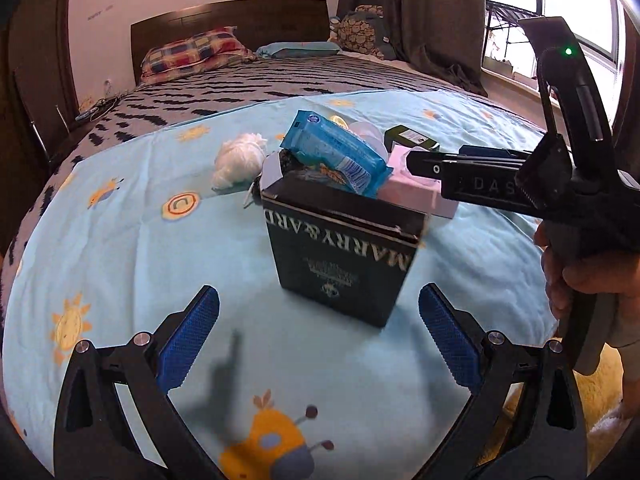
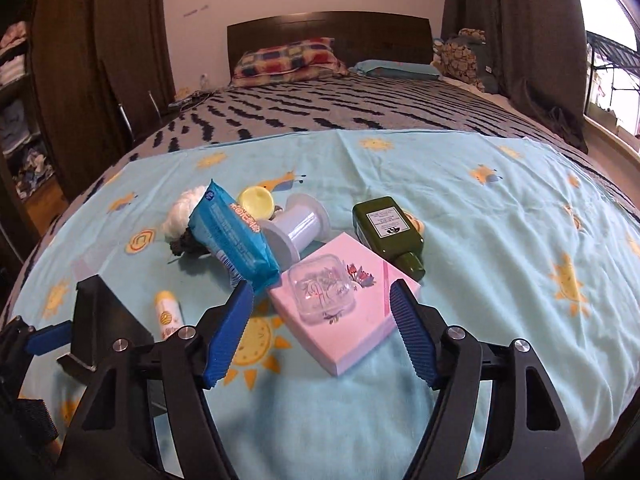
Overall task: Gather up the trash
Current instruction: 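Grasp the black MARRY&ARD box with the left tool while the right tool grasps the clear plastic box, then carry both boxes down into the black bin and open both tools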
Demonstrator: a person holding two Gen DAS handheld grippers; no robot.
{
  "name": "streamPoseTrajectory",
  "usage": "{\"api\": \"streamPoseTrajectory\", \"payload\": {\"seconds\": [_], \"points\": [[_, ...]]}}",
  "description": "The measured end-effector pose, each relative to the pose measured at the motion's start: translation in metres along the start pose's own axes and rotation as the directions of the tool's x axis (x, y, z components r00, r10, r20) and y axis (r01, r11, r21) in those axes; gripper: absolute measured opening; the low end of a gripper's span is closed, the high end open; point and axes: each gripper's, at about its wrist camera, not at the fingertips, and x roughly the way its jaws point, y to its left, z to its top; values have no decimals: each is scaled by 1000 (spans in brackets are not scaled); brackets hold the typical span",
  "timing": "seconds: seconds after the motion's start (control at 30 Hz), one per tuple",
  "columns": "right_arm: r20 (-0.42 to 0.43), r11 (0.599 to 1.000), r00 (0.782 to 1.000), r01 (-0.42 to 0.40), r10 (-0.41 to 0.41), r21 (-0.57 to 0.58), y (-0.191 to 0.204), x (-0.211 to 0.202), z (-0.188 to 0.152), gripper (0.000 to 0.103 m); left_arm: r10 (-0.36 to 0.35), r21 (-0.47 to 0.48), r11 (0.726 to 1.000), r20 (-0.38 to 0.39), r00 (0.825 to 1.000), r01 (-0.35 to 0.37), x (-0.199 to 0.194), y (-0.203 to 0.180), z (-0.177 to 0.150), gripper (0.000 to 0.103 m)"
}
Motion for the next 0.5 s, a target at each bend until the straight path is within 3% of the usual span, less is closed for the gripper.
{"api": "streamPoseTrajectory", "payload": {"seconds": [0.13,0.2,0.33,0.4,0.43,0.5], "points": [[-12,1000,1000,-20,20,-17,2,10,5,71,-28,7,1000,0,1000,28,12,-2,8,95],[-23,999,1000,-20,19,-30,4,16,6,67,-43,9,999,-3,999,43,17,-3,11,95],[-36,999,999,-24,22,-44,5,24,7,42,-64,5,998,8,998,64,23,-3,18,94],[-36,999,999,-32,31,-40,4,23,7,40,-70,6,998,14,997,70,22,-3,20,82],[-37,999,999,-32,31,-41,4,23,7,39,-72,8,997,10,997,72,22,-3,21,70],[-34,999,999,-22,21,-41,4,20,6,39,-64,8,998,5,998,64,21,-5,21,68]]}}
